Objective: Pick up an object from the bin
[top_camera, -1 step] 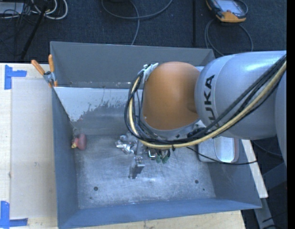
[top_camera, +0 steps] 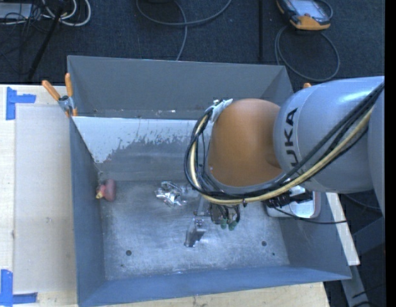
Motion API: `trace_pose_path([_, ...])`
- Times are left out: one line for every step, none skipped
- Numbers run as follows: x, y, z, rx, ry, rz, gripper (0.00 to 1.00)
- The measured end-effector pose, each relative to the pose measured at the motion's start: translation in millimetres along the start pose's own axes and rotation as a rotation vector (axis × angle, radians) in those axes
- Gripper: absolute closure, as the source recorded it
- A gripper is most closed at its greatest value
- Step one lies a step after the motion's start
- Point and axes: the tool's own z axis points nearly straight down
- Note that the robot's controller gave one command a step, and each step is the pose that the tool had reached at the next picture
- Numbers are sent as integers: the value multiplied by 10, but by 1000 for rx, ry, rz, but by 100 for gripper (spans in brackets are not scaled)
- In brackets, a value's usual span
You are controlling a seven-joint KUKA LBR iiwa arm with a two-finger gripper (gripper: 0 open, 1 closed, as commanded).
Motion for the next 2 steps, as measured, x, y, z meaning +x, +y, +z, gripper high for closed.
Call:
trace_pose_path([-638,-248,-910,-3,-18,-86,0])
trace_pose_path([-941,383,652,-2,1,75,0])
